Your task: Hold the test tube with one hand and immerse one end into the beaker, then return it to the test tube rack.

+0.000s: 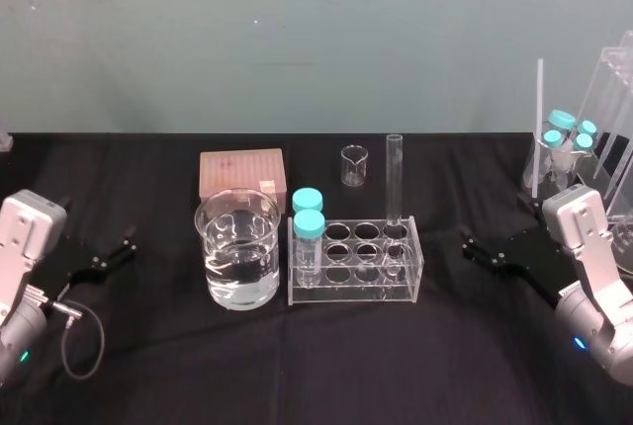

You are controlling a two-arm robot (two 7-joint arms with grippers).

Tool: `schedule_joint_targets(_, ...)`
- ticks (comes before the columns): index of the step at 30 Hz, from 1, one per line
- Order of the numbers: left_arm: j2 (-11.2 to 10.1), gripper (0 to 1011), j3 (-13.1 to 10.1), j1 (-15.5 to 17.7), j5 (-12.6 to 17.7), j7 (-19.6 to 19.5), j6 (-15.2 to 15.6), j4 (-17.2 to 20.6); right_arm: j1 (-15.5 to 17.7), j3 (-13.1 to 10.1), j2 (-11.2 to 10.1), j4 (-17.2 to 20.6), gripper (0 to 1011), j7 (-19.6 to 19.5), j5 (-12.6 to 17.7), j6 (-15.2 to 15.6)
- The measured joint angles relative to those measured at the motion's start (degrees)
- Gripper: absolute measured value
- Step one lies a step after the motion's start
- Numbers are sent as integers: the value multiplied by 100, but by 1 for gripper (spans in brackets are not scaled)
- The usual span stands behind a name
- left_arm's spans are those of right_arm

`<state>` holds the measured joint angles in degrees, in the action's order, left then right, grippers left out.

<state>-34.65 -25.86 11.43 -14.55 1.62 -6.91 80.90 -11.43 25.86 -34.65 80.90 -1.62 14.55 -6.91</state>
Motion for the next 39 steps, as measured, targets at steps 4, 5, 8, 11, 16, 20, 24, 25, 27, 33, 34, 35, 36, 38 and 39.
schedule_joint_targets(4,0,1000,0,0,0,0,0,0,0,0,0,0,1000,0,0,0)
schedule_joint_targets(5,0,1000,0,0,0,0,0,0,0,0,0,0,1000,0,0,0)
schedule_joint_targets(8,0,1000,0,0,0,0,0,0,0,0,0,0,1000,0,0,0)
schedule_joint_targets(11,0,1000,0,0,0,0,0,0,0,0,0,0,1000,0,0,0)
schedule_joint_targets(16,0,1000,0,0,0,0,0,0,28,-156,42,9,1000,199,171,-112)
schedule_joint_targets(20,0,1000,0,0,0,0,0,0,57,-334,91,74,1000,434,481,-139)
schedule_joint_targets(24,0,1000,0,0,0,0,0,0,77,-536,149,164,1000,746,901,-103)
schedule_joint_targets(25,0,1000,0,0,0,0,0,0,78,-607,177,191,1000,889,1084,-63)
schedule_joint_targets(27,0,1000,0,0,0,0,0,0,69,-667,207,208,1000,1046,1261,-16)
schedule_joint_targets(33,0,1000,0,0,0,0,0,0,-80,-772,379,187,1000,1725,1896,313)
schedule_joint_targets(34,0,1000,0,0,0,0,0,0,-130,-770,420,169,1000,1893,1990,391)
schedule_joint_targets(35,0,1000,0,0,0,0,0,0,-130,-770,420,169,1000,1893,1990,391)
schedule_joint_targets(36,0,1000,0,0,0,0,0,0,-187,-747,458,149,1000,2034,2038,441)
schedule_joint_targets(38,0,1000,0,0,0,0,0,0,-272,-688,505,113,1000,2233,2054,494)
schedule_joint_targets(39,0,1000,0,0,0,0,0,0,-300,-663,519,102,1000,2299,2054,505)
